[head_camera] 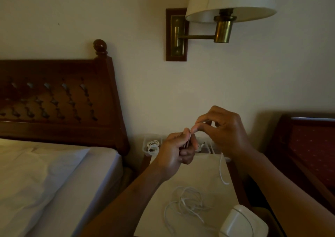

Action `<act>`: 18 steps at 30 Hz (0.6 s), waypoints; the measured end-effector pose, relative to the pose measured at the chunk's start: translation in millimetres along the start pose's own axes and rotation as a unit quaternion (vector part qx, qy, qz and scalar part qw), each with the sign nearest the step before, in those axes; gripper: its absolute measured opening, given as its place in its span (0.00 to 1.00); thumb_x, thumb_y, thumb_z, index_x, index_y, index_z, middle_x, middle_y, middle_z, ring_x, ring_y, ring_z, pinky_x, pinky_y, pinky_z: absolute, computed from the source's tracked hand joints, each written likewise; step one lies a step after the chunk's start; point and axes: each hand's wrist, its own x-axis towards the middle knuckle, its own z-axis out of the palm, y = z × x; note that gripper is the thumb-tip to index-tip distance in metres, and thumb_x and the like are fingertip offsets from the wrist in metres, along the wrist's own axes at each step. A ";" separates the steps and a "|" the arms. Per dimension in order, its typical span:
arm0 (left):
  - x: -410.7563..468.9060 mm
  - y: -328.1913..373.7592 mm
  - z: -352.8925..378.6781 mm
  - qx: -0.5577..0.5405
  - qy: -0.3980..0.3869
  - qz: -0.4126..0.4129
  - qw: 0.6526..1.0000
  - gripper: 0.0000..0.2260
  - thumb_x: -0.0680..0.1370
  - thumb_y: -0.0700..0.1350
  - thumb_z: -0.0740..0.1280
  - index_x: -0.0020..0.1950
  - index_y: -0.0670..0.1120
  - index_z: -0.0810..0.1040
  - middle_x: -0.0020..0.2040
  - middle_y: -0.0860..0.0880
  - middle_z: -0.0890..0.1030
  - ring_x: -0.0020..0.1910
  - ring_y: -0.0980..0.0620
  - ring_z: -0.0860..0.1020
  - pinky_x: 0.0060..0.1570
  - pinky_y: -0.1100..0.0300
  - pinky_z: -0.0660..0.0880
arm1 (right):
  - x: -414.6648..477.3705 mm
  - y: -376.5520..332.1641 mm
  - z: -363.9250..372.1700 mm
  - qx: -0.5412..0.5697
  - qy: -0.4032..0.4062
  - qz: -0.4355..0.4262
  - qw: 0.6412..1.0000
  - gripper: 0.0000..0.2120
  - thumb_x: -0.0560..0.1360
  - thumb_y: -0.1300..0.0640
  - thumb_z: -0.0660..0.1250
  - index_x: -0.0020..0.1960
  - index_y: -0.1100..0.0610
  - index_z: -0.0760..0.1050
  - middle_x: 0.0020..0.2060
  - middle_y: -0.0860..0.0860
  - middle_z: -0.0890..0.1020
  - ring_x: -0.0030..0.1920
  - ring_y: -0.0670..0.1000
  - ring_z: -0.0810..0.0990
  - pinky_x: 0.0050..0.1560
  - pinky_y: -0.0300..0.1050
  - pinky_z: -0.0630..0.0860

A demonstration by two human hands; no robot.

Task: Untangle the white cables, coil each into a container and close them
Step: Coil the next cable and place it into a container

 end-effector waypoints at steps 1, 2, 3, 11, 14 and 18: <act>0.7 1.9 1.9 -0.014 -0.003 0.003 1.000 0.21 0.87 0.51 0.54 0.45 0.39 0.77 0.28 0.45 0.66 0.24 0.53 0.59 0.29 0.58 0.56 | 1.9 0.5 0.9 0.018 0.007 0.016 1.000 0.03 0.71 0.55 0.78 0.39 0.49 0.86 0.37 0.46 0.82 0.35 0.49 0.79 0.34 0.50 0.73; 1.5 4.7 4.7 -0.030 -0.010 0.015 0.999 0.20 0.88 0.49 0.54 0.48 0.38 0.77 0.30 0.43 0.72 0.23 0.53 0.64 0.29 0.60 0.59 | 3.6 1.9 1.6 0.049 0.016 0.047 0.998 0.04 0.72 0.57 0.78 0.40 0.50 0.86 0.38 0.46 0.83 0.36 0.48 0.80 0.36 0.49 0.74; 2.6 8.1 7.0 -0.049 -0.023 0.034 0.998 0.18 0.88 0.46 0.54 0.51 0.36 0.77 0.34 0.41 0.79 0.23 0.54 0.69 0.29 0.62 0.64 | 4.2 2.8 2.4 0.087 0.023 0.087 0.992 0.05 0.73 0.59 0.76 0.40 0.51 0.86 0.39 0.47 0.85 0.38 0.48 0.82 0.39 0.49 0.77; 11.3 37.3 22.8 -0.131 -0.017 0.136 0.982 0.10 0.82 0.39 0.63 0.57 0.33 0.80 0.51 0.35 0.85 0.47 0.41 0.86 0.49 0.53 0.84 | -35.9 -12.7 35.3 0.094 -0.029 0.140 0.985 0.14 0.78 0.76 0.61 0.40 0.64 0.79 0.32 0.55 0.80 0.33 0.42 0.77 0.35 0.31 0.70; 19.9 49.1 15.2 -0.057 0.039 0.152 0.986 0.13 0.86 0.37 0.56 0.61 0.29 0.75 0.58 0.31 0.82 0.58 0.35 0.84 0.61 0.44 0.80 | -40.1 -23.2 34.1 -0.006 -0.100 0.068 0.993 0.09 0.81 0.68 0.63 0.47 0.59 0.80 0.31 0.48 0.79 0.30 0.45 0.76 0.29 0.33 0.70; 24.0 54.0 7.9 0.127 0.077 0.141 0.979 0.17 0.88 0.39 0.52 0.65 0.29 0.74 0.63 0.34 0.81 0.63 0.40 0.82 0.67 0.47 0.77 | -32.9 -31.0 20.8 -0.159 -0.172 -0.021 0.972 0.09 0.83 0.55 0.62 0.58 0.52 0.81 0.38 0.48 0.83 0.32 0.47 0.79 0.34 0.42 0.76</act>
